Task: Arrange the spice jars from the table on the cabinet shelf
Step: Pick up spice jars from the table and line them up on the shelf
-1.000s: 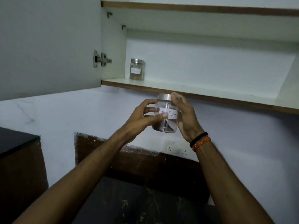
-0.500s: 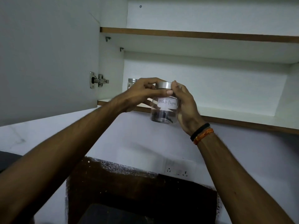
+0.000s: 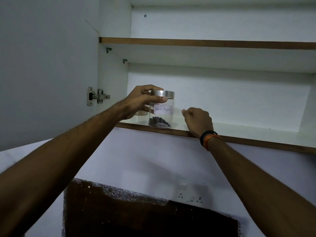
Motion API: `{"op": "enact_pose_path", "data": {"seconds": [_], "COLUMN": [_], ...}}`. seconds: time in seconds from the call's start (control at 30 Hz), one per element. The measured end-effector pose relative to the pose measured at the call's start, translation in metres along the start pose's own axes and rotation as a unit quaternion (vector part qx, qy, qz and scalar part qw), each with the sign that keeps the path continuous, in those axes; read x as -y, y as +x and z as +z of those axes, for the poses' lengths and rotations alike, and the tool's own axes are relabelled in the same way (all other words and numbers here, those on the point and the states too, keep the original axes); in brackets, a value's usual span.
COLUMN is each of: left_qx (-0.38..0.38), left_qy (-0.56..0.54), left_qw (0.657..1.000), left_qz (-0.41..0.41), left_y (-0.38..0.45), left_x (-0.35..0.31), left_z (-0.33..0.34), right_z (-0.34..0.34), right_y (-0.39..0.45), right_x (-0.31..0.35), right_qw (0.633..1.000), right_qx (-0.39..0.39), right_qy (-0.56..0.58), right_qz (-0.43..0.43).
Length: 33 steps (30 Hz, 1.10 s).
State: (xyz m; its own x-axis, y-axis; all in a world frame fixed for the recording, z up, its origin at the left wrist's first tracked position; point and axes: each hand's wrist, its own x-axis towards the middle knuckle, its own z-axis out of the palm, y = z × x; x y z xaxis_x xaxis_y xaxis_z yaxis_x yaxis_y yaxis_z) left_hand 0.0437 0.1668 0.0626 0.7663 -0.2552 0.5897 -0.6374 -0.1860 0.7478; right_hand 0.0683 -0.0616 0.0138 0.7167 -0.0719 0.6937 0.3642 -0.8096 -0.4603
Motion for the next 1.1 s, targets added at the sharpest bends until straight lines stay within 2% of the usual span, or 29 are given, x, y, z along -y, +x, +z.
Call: {"op": "enact_pose_path", "data": {"seconds": [0.1, 0.2, 0.37, 0.47, 0.6, 0.77, 1.1], "left_qx": [-0.006, -0.014, -0.006, -0.013, -0.029, -0.026, -0.067], "left_qy": [-0.007, -0.006, 0.006, 0.030, 0.141, 0.307, 0.427], "left_qw": [1.000, 0.999, 0.999, 0.999, 0.989, 0.948, 0.899], "left_qz": [-0.019, -0.033, -0.050, -0.029, 0.033, 0.081, 0.065], "left_y": [0.013, 0.031, 0.057, 0.069, 0.089, 0.113, 0.141], "left_x": [0.016, 0.034, 0.055, 0.063, 0.072, 0.082, 0.110], "left_z": [-0.004, -0.009, -0.019, -0.024, -0.030, -0.038, -0.034], "right_z": [0.012, 0.022, 0.029, 0.031, 0.035, 0.037, 0.037], "right_y": [0.002, 0.007, 0.010, 0.010, 0.011, 0.010, 0.006], "right_x": [-0.011, -0.012, -0.015, -0.015, -0.017, -0.019, -0.016], "right_qw": [0.993, 0.984, 0.980, 0.978, 0.973, 0.971, 0.965], "right_qx": [0.029, 0.019, -0.014, -0.035, -0.058, -0.077, -0.093], "right_qy": [-0.107, -0.167, -0.193, -0.203, -0.218, -0.220, -0.237], "right_qz": [-0.034, -0.051, -0.043, -0.041, -0.051, -0.060, -0.054]}}
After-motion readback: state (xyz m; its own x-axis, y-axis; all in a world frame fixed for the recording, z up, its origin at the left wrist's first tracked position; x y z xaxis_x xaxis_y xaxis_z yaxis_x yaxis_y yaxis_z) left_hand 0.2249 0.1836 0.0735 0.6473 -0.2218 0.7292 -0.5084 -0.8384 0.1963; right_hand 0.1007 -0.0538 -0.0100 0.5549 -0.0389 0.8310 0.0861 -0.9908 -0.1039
